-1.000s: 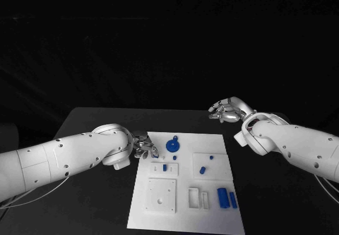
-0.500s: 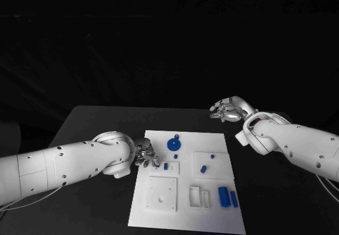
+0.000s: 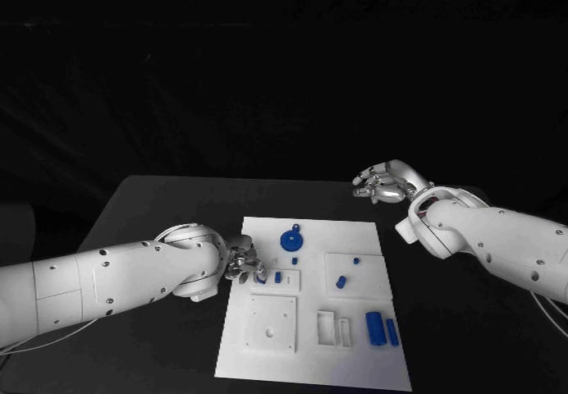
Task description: Assemble the parts on the task board
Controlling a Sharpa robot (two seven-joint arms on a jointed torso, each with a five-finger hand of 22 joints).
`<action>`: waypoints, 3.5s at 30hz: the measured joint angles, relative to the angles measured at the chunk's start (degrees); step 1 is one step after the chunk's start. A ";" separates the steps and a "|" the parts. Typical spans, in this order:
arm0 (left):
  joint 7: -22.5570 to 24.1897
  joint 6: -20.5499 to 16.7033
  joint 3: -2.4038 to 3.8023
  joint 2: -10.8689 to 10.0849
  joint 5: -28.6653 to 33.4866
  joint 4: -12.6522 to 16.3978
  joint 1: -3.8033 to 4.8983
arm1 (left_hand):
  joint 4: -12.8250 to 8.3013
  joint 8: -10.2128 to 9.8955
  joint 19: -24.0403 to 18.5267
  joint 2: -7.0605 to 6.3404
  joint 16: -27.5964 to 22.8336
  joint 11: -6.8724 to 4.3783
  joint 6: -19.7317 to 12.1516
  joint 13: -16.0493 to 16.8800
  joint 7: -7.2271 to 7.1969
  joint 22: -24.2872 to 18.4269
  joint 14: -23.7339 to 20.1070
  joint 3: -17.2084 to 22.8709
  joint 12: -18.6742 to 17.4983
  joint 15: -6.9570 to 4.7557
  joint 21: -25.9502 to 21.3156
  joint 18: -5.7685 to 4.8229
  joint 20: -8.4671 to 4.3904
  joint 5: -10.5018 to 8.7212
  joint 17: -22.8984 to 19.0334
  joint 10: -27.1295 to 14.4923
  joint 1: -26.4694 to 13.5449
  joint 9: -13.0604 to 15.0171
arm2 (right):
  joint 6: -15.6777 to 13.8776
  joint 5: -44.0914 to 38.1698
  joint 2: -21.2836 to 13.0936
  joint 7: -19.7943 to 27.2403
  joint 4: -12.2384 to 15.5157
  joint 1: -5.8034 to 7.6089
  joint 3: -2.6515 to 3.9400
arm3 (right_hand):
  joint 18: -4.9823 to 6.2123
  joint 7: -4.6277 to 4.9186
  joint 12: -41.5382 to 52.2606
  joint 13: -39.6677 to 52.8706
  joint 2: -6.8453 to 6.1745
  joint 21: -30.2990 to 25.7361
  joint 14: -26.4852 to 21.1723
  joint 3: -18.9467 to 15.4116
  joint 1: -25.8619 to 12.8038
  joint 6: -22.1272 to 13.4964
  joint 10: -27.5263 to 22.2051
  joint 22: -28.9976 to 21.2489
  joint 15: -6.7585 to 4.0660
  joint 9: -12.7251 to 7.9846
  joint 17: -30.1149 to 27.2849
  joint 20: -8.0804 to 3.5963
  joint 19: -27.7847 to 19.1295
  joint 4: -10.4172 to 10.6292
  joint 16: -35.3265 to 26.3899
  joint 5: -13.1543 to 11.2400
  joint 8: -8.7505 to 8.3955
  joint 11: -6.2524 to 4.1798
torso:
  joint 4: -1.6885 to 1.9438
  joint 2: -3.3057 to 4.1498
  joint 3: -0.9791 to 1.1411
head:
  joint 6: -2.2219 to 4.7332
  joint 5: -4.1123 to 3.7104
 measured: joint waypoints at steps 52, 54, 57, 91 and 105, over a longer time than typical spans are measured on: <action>-0.35 1.92 0.13 0.39 -2.72 -0.55 -0.04 | -0.32 1.17 0.20 2.51 1.33 0.05 0.14 1.67 -0.11 0.55 0.32 0.27 2.22 -0.12 0.90 -0.67 -0.20 4.06 1.17 0.03 -3.38 -0.67 | 0.02 0.00 -0.17 0.00 -0.02 -0.23 0.00 | 0.00 0.06 0.22 -0.10 0.00 0.00 0.00 0.00 0.00 -0.06 0.00 0.00 0.00 0.02 -0.10 0.00 0.00 0.00 0.00 0.45 0.00 0.00 | -0.01 -0.02 0.04 | -0.34 -0.26; -0.35 1.97 0.13 0.51 -2.73 -0.65 -0.04 | -0.33 1.20 0.20 2.75 1.33 0.01 0.14 1.74 -0.11 0.55 0.32 0.27 2.22 -0.11 0.89 -0.74 -0.20 4.06 1.26 -0.01 -3.66 -0.74 | 0.03 0.00 -0.15 0.00 -0.04 -0.24 0.00 | 0.00 0.05 0.23 -0.09 0.00 0.00 0.00 0.00 0.00 -0.06 0.00 0.00 0.00 0.02 -0.10 0.00 0.00 0.00 0.00 0.66 0.00 0.00 | -0.01 -0.02 0.04 | -0.35 -0.26; -0.37 2.02 0.14 0.71 -2.76 -0.80 -0.03 | -0.33 1.21 0.20 2.88 1.56 0.01 0.14 1.86 -0.11 0.57 0.33 0.26 2.46 -0.11 0.90 -0.46 -0.20 4.06 1.34 -0.02 -4.20 -0.81 | 0.03 0.00 -0.14 0.00 -0.04 -0.26 0.00 | 0.00 0.04 0.23 -0.09 0.00 0.00 0.00 0.00 0.00 -0.04 0.00 0.00 0.00 0.02 -0.10 0.00 0.00 0.00 0.00 0.66 0.00 0.00 | -0.01 -0.02 0.04 | -0.36 -0.26; -1.51 4.77 0.40 2.28 -6.51 -1.36 0.21 | -0.42 1.90 0.47 2.62 2.00 -0.19 0.41 2.56 0.00 0.71 0.32 1.21 3.35 -0.15 1.33 -0.19 -0.12 5.94 1.84 -0.23 -5.56 -1.15 | 0.12 0.00 -0.12 0.00 -0.04 -0.35 0.00 | 0.00 -0.09 0.22 -0.19 0.00 0.00 0.00 0.00 0.00 0.08 0.00 0.00 0.00 0.06 -0.15 0.00 0.00 0.00 0.00 1.11 0.00 0.00 | 0.02 -0.03 0.03 | -0.38 -0.28; -1.52 5.35 0.58 2.32 -6.40 -1.39 0.18 | -0.50 2.65 0.59 3.17 2.39 -0.56 0.43 3.37 -0.01 0.96 0.34 1.46 4.22 -0.13 2.00 0.06 -0.23 10.68 2.44 -0.20 -6.12 -1.36 | 0.13 0.00 -0.08 0.00 -0.06 -0.37 0.00 | 0.00 -0.07 0.22 -0.19 0.00 0.00 0.00 0.00 0.00 0.07 0.00 0.00 0.00 0.10 -0.15 0.00 0.00 0.00 0.00 1.11 0.00 0.00 | 0.00 -0.02 -0.01 | -0.42 -0.24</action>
